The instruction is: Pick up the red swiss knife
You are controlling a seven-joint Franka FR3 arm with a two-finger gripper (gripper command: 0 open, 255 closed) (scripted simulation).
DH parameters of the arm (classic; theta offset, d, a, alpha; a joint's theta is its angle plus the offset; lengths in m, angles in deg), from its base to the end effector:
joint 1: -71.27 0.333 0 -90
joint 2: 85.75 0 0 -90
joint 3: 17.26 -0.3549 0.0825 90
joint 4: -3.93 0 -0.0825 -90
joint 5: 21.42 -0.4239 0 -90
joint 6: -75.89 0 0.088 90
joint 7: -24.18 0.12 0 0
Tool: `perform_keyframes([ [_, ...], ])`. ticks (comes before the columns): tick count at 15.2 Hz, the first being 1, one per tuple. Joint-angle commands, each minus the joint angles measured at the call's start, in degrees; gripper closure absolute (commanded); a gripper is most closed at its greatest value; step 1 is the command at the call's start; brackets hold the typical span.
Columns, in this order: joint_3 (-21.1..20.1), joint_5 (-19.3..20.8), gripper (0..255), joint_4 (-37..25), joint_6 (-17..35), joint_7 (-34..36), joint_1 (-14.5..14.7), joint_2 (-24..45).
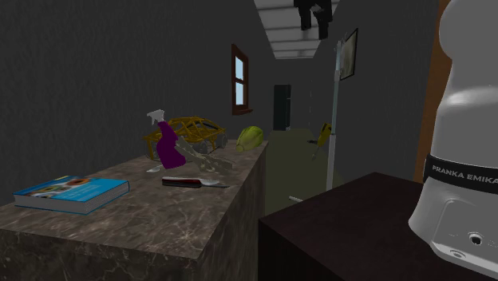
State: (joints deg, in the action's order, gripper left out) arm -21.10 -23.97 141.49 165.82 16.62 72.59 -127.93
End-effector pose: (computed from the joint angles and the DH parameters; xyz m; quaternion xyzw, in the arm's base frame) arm 0.3271 0.0397 0.5652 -0.9938 -0.0999 0.0480 0.0012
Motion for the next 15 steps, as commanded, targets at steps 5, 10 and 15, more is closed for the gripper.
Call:
perform_keyframes([
  [5, -1.2, -0.6, 0, 3.0, 8.6, -0.7, 1.0, 4.8],
  [10, -2.8, -1.2, 0, 4.9, 19.4, -1.4, 2.1, 12.6],
  [15, -4.5, -1.1, 0, 4.7, 29.6, -1.8, 3.0, 22.0],
])
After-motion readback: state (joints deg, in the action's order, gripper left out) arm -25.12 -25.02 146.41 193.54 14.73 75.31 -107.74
